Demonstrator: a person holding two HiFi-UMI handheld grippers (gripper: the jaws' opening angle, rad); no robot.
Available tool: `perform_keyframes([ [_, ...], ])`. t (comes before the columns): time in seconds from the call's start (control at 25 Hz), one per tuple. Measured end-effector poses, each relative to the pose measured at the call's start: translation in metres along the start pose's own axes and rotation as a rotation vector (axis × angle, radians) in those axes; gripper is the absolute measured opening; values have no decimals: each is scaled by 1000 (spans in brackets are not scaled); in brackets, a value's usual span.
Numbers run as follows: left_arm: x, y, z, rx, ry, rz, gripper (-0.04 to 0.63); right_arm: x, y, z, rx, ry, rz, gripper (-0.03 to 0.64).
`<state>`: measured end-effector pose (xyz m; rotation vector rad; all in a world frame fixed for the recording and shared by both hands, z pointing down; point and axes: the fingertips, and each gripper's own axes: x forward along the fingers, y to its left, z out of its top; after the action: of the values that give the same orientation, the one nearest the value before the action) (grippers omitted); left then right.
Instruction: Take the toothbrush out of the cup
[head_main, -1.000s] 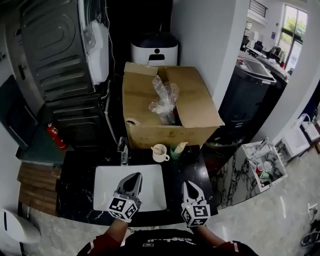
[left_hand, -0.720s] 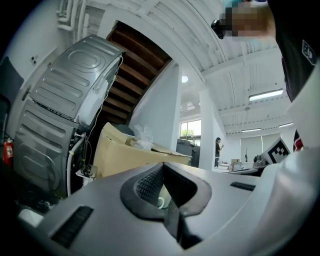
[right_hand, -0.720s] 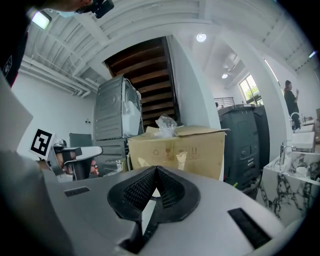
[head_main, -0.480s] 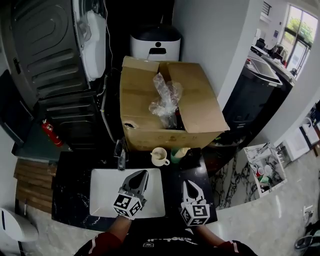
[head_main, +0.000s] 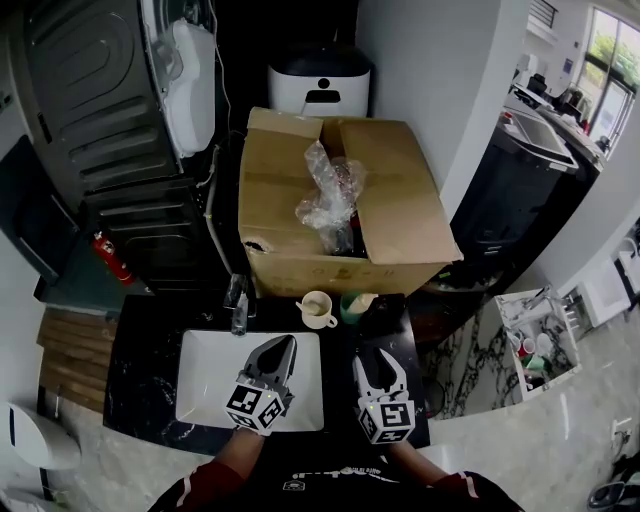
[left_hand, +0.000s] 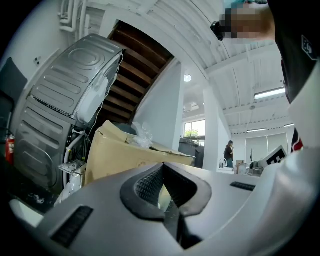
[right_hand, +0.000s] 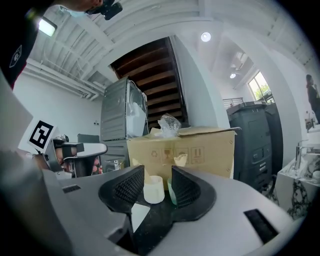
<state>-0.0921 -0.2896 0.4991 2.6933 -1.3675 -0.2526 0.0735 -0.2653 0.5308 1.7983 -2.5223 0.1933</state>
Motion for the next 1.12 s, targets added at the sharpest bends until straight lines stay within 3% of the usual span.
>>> perform_keyframes([
  [0.4, -7, 0, 0, 60, 18, 38, 15, 48, -23, -24, 45, 35, 3, 190],
  [0.8, -31, 14, 2, 59, 21, 112, 15, 117, -73, -48, 31, 41, -98, 190],
  [1.12, -49, 26, 2, 56, 27, 168, 15, 152, -88, -49, 16, 46, -103, 190],
])
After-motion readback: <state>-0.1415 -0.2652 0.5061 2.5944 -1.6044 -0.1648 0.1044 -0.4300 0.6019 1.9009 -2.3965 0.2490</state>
